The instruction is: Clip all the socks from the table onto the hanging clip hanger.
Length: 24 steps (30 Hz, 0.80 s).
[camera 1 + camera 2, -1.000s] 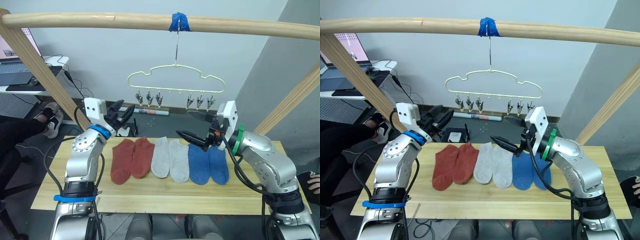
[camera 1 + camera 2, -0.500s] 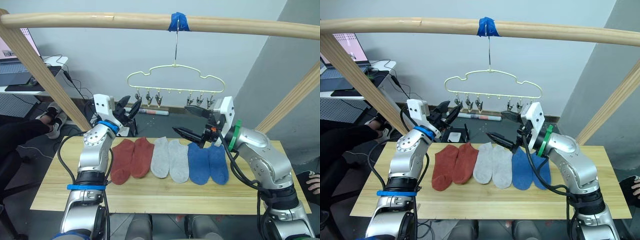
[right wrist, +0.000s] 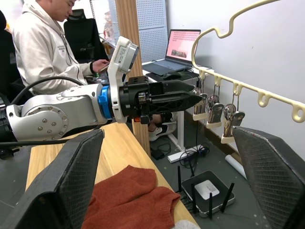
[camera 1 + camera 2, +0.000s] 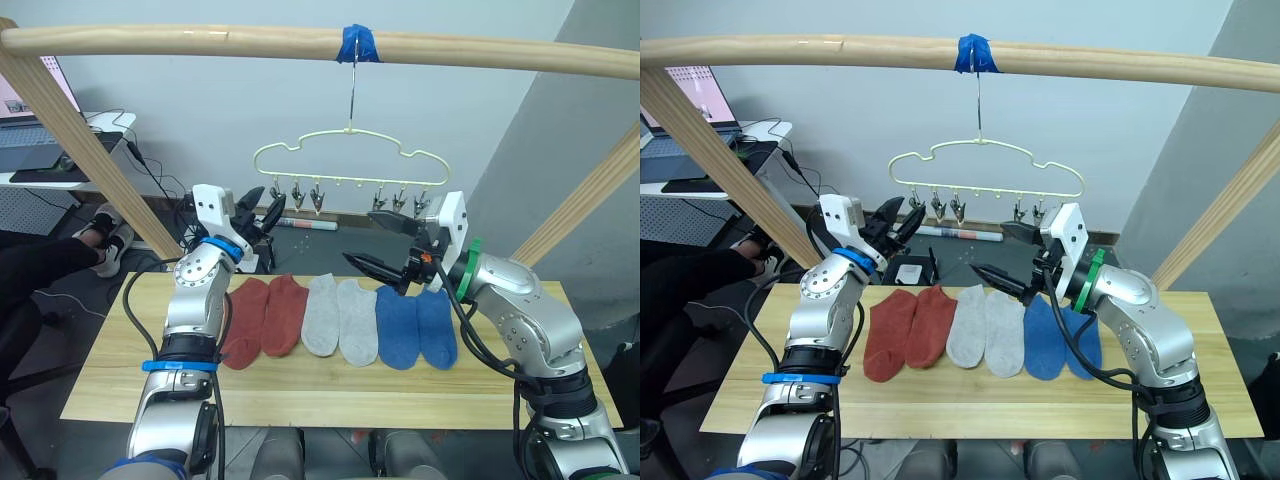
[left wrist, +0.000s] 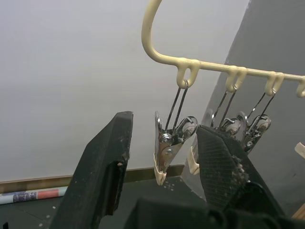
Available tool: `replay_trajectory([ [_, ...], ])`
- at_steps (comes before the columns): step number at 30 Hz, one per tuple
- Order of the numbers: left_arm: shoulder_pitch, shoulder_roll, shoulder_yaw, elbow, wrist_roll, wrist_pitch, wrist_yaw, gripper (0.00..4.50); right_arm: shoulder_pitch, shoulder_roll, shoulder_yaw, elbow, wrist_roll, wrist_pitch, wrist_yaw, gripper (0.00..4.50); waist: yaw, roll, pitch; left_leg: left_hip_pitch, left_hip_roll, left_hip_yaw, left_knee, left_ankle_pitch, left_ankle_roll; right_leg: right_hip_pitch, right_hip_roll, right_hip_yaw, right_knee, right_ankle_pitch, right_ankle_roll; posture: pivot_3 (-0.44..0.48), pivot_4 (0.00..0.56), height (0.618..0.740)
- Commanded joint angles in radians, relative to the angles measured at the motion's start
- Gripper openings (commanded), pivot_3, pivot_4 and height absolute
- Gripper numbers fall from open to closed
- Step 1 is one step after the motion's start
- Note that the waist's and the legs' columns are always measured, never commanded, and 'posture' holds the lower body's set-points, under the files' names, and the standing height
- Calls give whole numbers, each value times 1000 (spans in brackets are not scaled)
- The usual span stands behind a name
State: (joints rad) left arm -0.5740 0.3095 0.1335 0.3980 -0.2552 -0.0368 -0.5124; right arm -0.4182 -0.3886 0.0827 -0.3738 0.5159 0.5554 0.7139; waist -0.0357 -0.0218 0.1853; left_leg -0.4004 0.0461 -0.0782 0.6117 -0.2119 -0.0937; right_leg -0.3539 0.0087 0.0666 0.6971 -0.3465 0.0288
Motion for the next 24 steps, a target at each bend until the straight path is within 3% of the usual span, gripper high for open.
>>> replay_trajectory([
  [1,-24,-1,7,-14,3,-32,3,2376,-27,4,-15,-60,32,2,-5,4500,0,0,0,0,0,0,0,0,0,0,0,0,0,0,0,-50,155,740],
  [14,-42,-8,4,6,2,-41,0,2376,-32,1,-25,-77,55,22,-28,4500,-6,0,0,0,0,0,0,0,0,0,0,0,0,0,0,-57,155,740],
  [22,-55,-15,9,8,-10,-34,-7,82,-26,-2,-27,-89,69,37,-42,4500,-9,0,0,0,0,0,0,0,0,0,0,0,0,0,0,-57,160,740],
  [24,-61,-13,11,2,-12,-32,-5,23,-19,-3,-27,-87,69,38,-44,4500,-10,0,0,0,0,0,0,0,0,0,0,0,0,0,0,-57,160,740],
])
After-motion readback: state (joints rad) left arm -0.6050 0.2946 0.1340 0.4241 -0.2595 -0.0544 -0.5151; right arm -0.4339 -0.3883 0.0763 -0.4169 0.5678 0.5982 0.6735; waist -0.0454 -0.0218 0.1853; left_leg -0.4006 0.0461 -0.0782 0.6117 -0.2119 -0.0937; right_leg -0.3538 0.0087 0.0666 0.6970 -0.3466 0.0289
